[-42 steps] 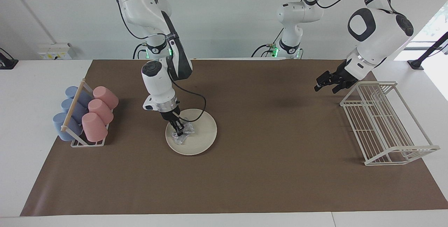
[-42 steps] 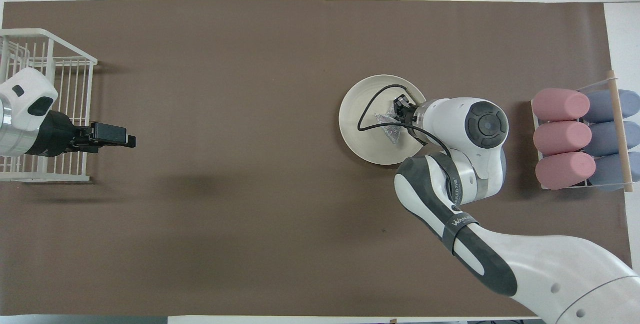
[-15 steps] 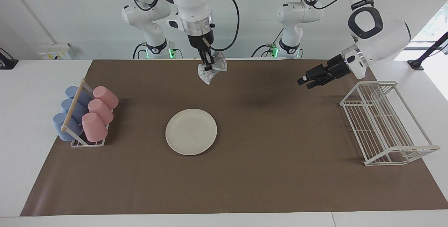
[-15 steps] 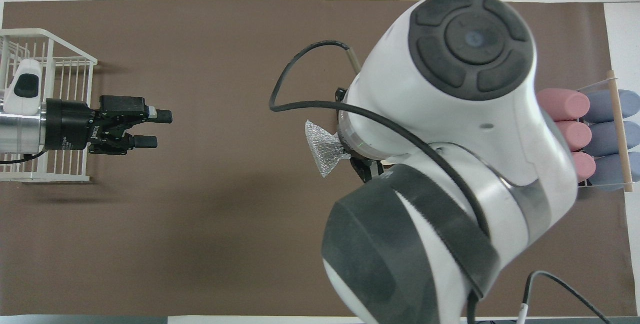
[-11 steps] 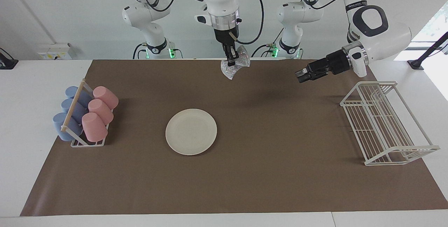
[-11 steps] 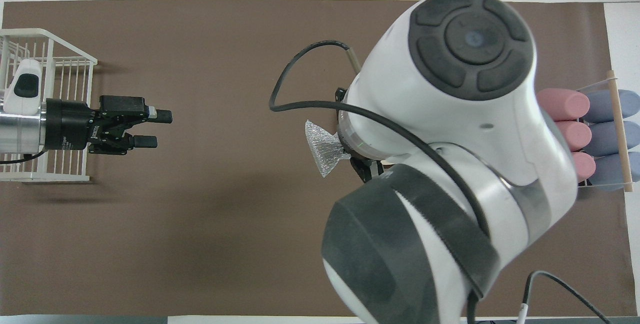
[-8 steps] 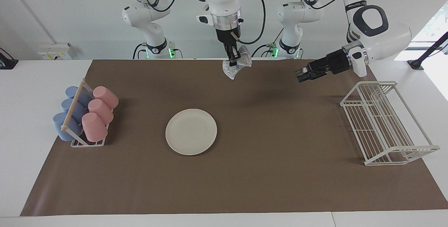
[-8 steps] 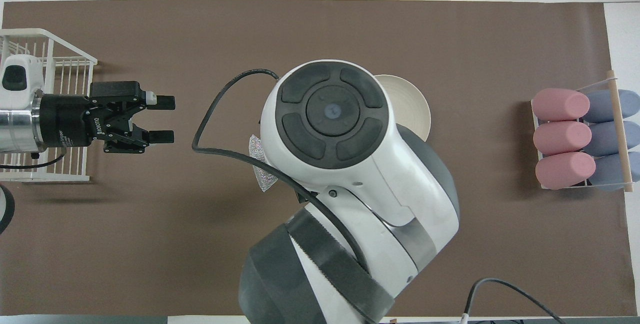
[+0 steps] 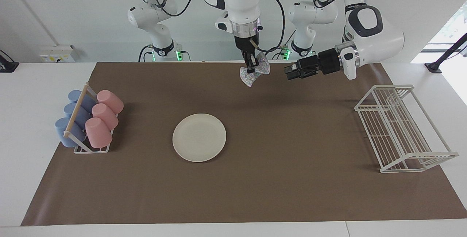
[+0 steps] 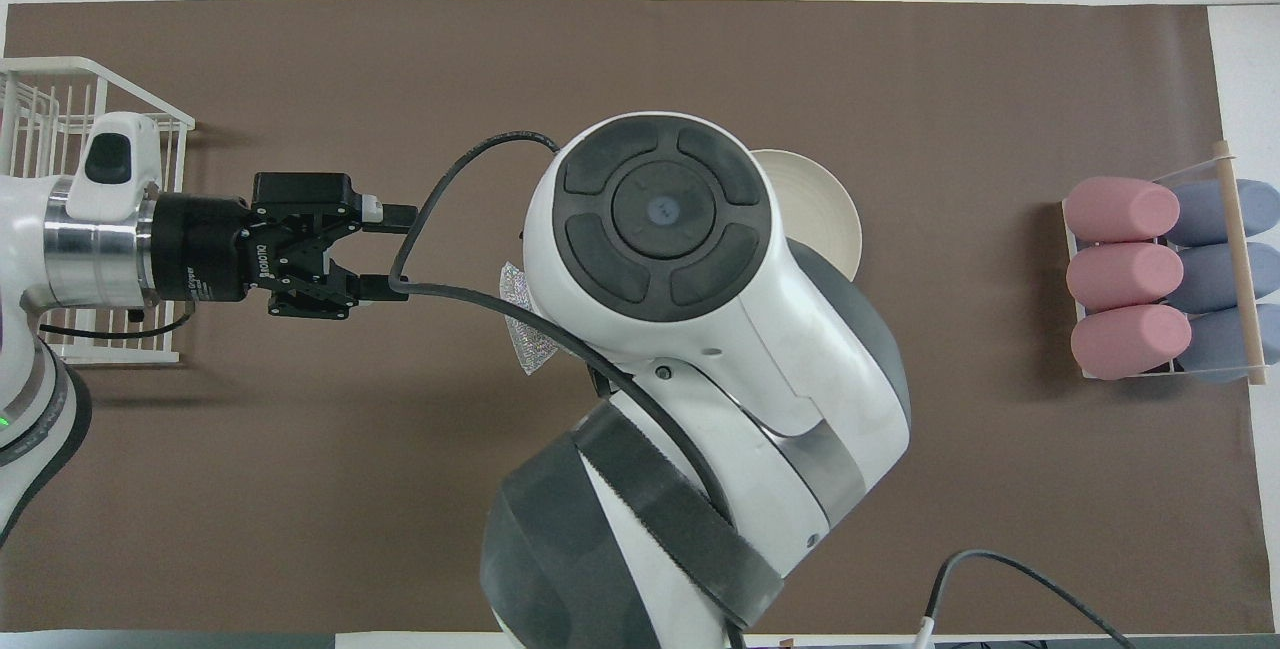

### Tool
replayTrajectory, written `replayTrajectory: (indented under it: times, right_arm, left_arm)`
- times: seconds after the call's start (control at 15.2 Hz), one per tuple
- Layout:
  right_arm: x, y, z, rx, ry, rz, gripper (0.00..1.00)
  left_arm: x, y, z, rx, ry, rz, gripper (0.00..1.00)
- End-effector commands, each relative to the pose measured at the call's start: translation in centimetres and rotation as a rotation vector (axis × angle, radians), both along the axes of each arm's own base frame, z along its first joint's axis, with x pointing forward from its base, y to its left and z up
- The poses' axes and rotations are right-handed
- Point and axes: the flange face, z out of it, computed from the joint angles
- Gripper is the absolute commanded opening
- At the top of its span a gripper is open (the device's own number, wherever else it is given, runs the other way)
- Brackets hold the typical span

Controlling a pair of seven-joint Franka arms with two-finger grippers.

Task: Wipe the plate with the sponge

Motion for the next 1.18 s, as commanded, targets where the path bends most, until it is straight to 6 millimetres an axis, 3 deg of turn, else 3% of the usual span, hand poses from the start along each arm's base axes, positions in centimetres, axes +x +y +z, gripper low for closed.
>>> replayTrajectory:
  times: [0.0, 0.46, 0.79, 0.85, 0.99, 1.12]
  right_arm:
    - [0.2, -0.1, 0.0, -0.002, -0.010, -0.013, 0.00]
    - [0.3, -0.3, 0.0, -0.003, -0.009, -0.016, 0.00]
    - [0.3, -0.3, 0.0, -0.003, -0.009, -0.016, 0.00]
    - [0.3, -0.3, 0.0, -0.003, -0.009, -0.016, 0.00]
    - [0.3, -0.3, 0.0, -0.003, -0.009, -0.016, 0.00]
    - [0.3, -0.3, 0.0, -0.003, -0.009, -0.016, 0.00]
  left_arm:
    - [-0.9, -2.3, 0.3, 0.001, 0.028, 0.035, 1.00]
    - [-1.9, -4.4, 0.5, 0.008, 0.099, 0.017, 0.80]
    - [-2.4, -4.6, 1.2, 0.005, 0.101, 0.000, 0.79]
    - [-2.7, -4.7, 1.5, 0.002, 0.103, -0.016, 0.75]
    - [-2.9, -4.7, 1.5, 0.000, 0.107, -0.027, 0.56]
    - [-2.9, -4.8, 1.6, 0.003, 0.120, -0.019, 0.26]
